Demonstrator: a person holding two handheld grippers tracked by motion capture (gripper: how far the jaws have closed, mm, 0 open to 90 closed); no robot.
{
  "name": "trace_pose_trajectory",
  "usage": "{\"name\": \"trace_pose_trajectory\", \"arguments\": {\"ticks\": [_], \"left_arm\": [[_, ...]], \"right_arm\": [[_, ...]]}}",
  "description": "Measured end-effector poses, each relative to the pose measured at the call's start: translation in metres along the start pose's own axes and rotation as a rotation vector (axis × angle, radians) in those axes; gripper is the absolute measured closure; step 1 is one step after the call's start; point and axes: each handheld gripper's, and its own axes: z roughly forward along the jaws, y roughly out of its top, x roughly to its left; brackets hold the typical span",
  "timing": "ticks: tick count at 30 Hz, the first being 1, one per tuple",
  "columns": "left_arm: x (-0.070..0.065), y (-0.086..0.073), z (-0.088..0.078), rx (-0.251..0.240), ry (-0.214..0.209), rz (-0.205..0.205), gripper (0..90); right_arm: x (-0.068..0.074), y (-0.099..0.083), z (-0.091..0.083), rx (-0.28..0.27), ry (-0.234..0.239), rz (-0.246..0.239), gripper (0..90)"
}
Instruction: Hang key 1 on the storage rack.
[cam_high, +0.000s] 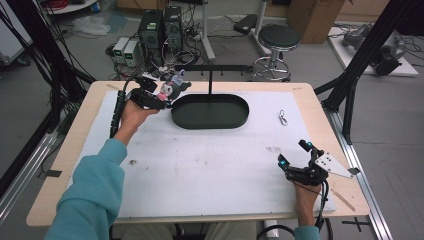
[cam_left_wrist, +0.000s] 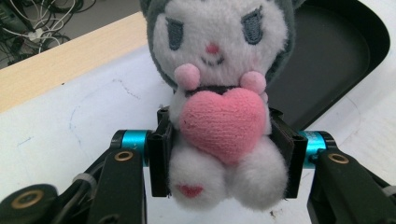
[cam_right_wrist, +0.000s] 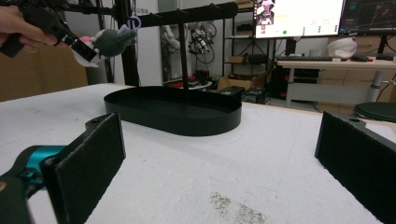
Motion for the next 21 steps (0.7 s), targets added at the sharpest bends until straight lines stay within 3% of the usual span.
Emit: {"name": "trace_pose_trajectory", "arguments": {"ticks": [19,21], "left_arm": [[0.002,0.003,0.030,-0.042,0.009,-0.029,51.1],[0.004,0.002,0.031,-0.049,-0.005,-0.013,50.0]], "right_arm": [[0.000,0.000,0.000,-0.001,-0.001,-0.001,0.8],[0.000,0.000,0.000,0.001,-0.001,-0.001,0.8]]}}
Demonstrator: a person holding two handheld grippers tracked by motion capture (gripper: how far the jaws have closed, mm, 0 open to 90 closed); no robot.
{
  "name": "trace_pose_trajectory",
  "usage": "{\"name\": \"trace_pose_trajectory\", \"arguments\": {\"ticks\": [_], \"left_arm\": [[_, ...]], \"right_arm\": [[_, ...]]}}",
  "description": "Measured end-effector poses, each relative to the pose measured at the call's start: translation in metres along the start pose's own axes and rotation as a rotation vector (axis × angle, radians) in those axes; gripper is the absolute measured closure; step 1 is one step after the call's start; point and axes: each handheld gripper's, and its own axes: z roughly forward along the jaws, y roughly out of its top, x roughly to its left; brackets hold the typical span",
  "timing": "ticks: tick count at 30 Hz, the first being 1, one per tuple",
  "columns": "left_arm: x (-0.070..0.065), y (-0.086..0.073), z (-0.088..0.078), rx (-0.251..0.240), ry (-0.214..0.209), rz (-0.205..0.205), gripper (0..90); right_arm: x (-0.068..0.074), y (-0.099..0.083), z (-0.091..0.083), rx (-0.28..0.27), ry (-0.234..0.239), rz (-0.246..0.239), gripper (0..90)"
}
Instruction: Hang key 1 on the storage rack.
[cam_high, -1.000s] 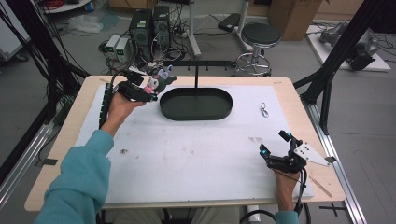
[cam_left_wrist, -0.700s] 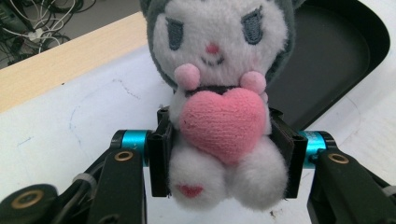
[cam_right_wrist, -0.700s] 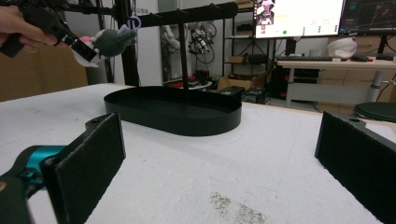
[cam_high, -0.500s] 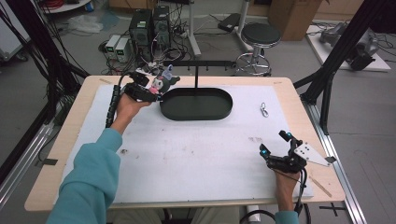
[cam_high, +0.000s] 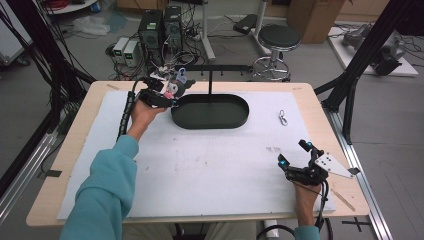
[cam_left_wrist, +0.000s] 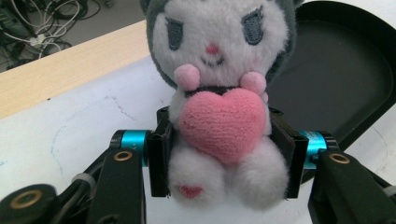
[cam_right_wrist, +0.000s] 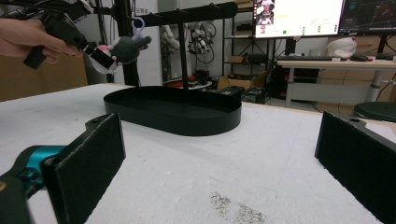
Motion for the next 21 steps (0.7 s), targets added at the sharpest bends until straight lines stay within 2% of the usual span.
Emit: {"name": "trace_pose_trajectory", "arguments": {"ticks": [2,3,5,6,7,9,12,15,16,19,21], "left_arm": [[0.000,-0.001,0.000,-0.012,0.015,0.041,47.5],[0.000,-0.001,0.000,-0.012,0.015,0.041,43.8],[0.002,-0.002,0.000,-0.038,-0.021,0.075,32.8],[0.003,-0.003,-0.001,-0.056,-0.045,0.098,22.4],[0.003,-0.003,-0.002,-0.067,-0.065,0.091,14.1],[0.005,-0.004,-0.005,-0.094,-0.063,0.092,2.3],[0.006,-0.007,-0.018,-0.189,-0.054,0.123,1.7],[0.005,-0.013,-0.037,-0.240,-0.070,0.124,1.7],[0.003,-0.016,-0.044,-0.261,-0.077,0.136,1.7],[0.000,-0.030,-0.069,-0.348,-0.102,0.141,1.7],[-0.001,-0.042,-0.086,-0.413,-0.116,0.157,1.7]], "right_arm": [[0.000,0.000,0.000,-0.002,0.000,-0.003,0.8],[0.000,0.000,0.000,-0.002,0.000,-0.003,0.8],[0.000,0.000,0.000,-0.002,-0.001,-0.003,0.8],[0.000,0.000,0.000,0.000,-0.001,-0.001,0.8],[0.000,0.000,0.000,0.001,-0.001,-0.001,0.8],[0.000,0.000,0.000,-0.001,-0.001,-0.001,0.8],[0.000,0.000,0.000,0.000,-0.001,0.002,0.8],[0.000,0.000,0.000,0.000,-0.003,0.003,0.8],[0.000,0.000,0.000,-0.001,-0.003,0.005,0.8],[0.000,0.000,0.000,-0.001,-0.006,0.005,0.8],[-0.001,0.000,0.000,-0.004,-0.006,0.003,0.8]]}}
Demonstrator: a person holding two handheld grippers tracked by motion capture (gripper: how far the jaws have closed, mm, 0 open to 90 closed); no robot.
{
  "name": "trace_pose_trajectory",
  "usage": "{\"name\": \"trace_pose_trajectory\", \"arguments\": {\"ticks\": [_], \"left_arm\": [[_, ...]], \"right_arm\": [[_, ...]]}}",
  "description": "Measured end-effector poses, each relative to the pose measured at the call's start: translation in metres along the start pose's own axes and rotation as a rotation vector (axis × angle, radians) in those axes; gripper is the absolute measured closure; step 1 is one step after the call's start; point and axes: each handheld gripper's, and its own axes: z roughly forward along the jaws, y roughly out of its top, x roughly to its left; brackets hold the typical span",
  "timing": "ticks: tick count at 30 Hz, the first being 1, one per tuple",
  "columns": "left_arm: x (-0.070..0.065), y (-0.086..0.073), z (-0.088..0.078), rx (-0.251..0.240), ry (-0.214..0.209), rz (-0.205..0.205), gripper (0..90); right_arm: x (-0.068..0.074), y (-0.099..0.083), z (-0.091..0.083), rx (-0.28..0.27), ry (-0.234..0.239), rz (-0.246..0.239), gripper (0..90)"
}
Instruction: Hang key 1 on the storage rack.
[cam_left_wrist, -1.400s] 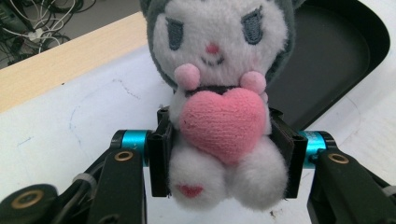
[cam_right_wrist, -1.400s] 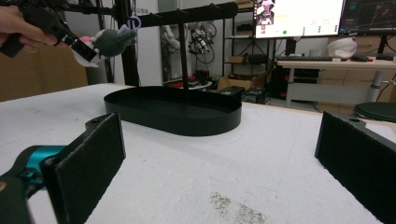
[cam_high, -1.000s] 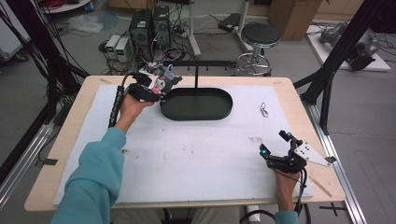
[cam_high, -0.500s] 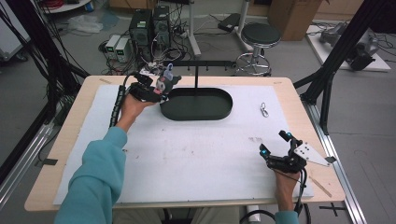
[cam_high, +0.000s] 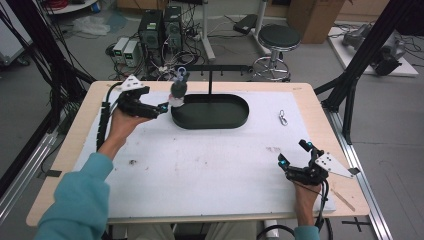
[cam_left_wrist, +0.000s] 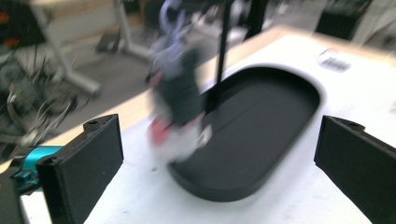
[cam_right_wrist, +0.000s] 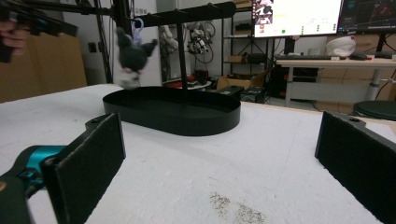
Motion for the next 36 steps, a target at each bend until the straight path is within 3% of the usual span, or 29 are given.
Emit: {"name": "trace_pose_trajectory", "arguments": {"ticks": [2,6,9,10,11,14,15,17,26,29,36], "left_arm": [[-0.003,-0.007,-0.018,-0.039,-0.016,0.016,1.7],[-0.007,-0.026,-0.049,-0.063,-0.025,0.028,1.7],[-0.009,-0.041,-0.071,-0.121,-0.017,0.027,1.7],[-0.009,-0.041,-0.071,-0.121,-0.017,0.027,1.7],[-0.011,-0.052,-0.084,-0.145,-0.014,0.025,1.7],[-0.016,-0.069,-0.098,-0.191,-0.004,0.023,1.7],[-0.016,-0.069,-0.098,-0.191,-0.004,0.023,1.7],[-0.022,-0.086,-0.109,-0.204,0.008,0.022,1.7],[-0.039,-0.121,-0.118,-0.256,0.034,0.021,1.7],[-0.045,-0.134,-0.115,-0.264,0.035,-0.004,1.7],[-0.046,-0.138,-0.116,-0.292,0.044,-0.009,1.7]], "right_arm": [[0.000,0.000,0.000,0.003,0.001,0.001,0.8],[0.001,0.000,0.000,0.004,0.001,-0.003,0.8],[0.001,0.000,0.000,0.004,0.000,-0.003,0.8],[0.001,0.000,0.000,0.004,0.000,-0.004,0.8],[0.001,0.000,0.000,0.003,0.000,-0.007,0.8],[0.001,0.000,0.000,0.002,0.000,-0.008,0.8],[0.001,0.000,0.000,0.003,-0.001,-0.010,0.8],[0.001,0.000,0.000,0.001,0.000,-0.010,0.9],[0.001,0.000,0.000,0.000,-0.001,-0.014,0.8],[0.001,0.000,0.000,0.001,-0.002,-0.015,0.9],[0.001,0.000,0.000,0.002,-0.001,-0.016,0.8]]}}
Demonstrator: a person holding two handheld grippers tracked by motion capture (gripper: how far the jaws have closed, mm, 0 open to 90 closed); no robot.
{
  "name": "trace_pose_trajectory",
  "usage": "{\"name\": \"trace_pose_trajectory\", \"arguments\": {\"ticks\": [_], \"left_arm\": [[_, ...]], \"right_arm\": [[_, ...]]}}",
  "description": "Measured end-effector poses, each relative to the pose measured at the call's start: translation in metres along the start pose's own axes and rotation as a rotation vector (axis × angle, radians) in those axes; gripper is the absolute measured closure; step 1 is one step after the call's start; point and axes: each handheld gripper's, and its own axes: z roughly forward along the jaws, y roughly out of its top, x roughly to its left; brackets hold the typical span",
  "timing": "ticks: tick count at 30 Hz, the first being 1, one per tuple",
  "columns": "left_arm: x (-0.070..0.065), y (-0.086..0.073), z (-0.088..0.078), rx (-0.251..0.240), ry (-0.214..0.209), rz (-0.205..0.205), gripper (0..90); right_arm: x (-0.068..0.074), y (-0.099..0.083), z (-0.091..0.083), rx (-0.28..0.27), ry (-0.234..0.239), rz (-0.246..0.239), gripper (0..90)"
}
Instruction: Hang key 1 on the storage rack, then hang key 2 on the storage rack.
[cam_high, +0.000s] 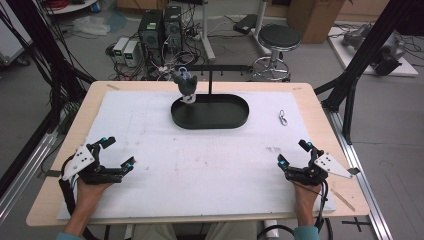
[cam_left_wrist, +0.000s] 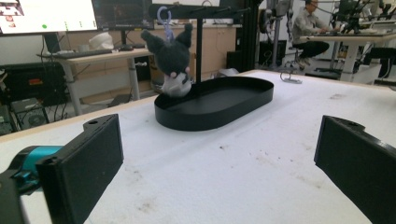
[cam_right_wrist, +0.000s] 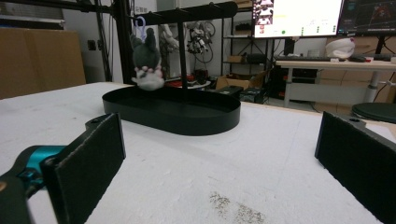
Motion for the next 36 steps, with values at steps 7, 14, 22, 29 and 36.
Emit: {"name": "trace_pose_trajectory", "arguments": {"ticks": [7,14,22,29,36], "left_arm": [[0.000,-0.001,-0.001,-0.015,0.006,-0.008,1.7],[0.002,-0.001,-0.002,-0.018,0.016,-0.006,1.7],[0.005,-0.008,-0.005,-0.028,0.038,-0.024,1.7],[0.005,-0.011,-0.005,-0.033,0.046,-0.034,1.7],[0.005,-0.016,-0.009,-0.049,0.068,-0.045,1.7]], "right_arm": [[0.000,0.000,0.000,-0.004,-0.002,-0.009,0.9],[0.000,0.000,0.000,0.002,-0.004,0.003,0.9],[-0.005,0.007,0.000,0.030,0.008,0.018,0.9],[-0.013,0.042,0.007,0.067,0.023,0.018,0.9],[-0.024,0.079,0.022,0.133,0.035,0.023,0.9]]}}
